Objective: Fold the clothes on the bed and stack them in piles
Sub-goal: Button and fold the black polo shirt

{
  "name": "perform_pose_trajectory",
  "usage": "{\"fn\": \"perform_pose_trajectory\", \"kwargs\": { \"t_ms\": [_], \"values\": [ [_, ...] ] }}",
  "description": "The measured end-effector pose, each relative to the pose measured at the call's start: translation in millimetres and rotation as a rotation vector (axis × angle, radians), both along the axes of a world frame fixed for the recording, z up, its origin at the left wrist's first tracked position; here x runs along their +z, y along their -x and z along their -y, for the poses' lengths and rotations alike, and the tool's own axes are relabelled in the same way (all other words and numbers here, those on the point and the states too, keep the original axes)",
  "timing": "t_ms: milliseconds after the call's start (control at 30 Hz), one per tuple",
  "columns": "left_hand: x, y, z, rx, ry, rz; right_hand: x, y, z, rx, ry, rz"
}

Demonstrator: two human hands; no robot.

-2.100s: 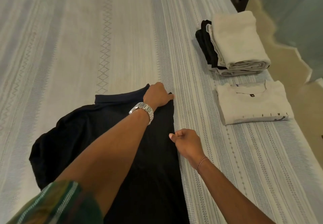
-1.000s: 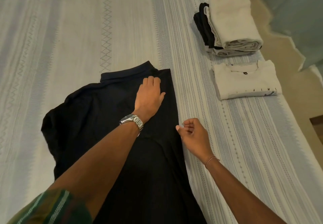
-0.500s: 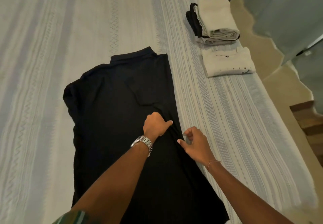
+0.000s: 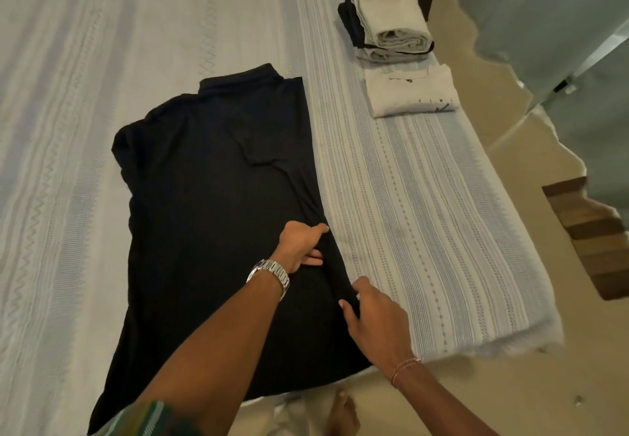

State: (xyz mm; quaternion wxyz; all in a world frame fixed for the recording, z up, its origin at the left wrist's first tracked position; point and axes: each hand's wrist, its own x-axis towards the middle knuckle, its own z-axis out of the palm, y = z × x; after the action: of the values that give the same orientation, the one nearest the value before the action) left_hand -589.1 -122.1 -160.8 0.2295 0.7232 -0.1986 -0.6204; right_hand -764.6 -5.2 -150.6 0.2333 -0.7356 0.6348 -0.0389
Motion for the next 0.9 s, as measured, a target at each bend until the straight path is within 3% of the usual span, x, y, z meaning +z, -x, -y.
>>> {"fn": "perform_pose_trajectory", "kwargs": {
  "t_ms": [167,333,567,700,900],
  "values": [
    [8.4,3.2,-35.6,0.094,0.022,-0.324,15.4,-9.4,-34.9,0.083,0.065,0.100],
    [8.2,2.9,-60.7,0.063,0.001,-0.269,19.3,-32.7,-54.9,0.208,-0.013,0.240],
    [-1.9,-11.3,-82.3,0.161,0.008,-0.297,-13.5,-25.8,-71.0,-0.021,0.102,0.010],
    [-7.1,-20.7,-107.6,0.065,-0.009,-0.341,-33.4,-23.2,-88.6,0.072,0.119,0.092],
    [-1.4,-38.6,-121.6,-0.089,-0.090,-0.477,-16.3,-29.4,-94.9,-0.017,0.192,0.186]
  ]
}}
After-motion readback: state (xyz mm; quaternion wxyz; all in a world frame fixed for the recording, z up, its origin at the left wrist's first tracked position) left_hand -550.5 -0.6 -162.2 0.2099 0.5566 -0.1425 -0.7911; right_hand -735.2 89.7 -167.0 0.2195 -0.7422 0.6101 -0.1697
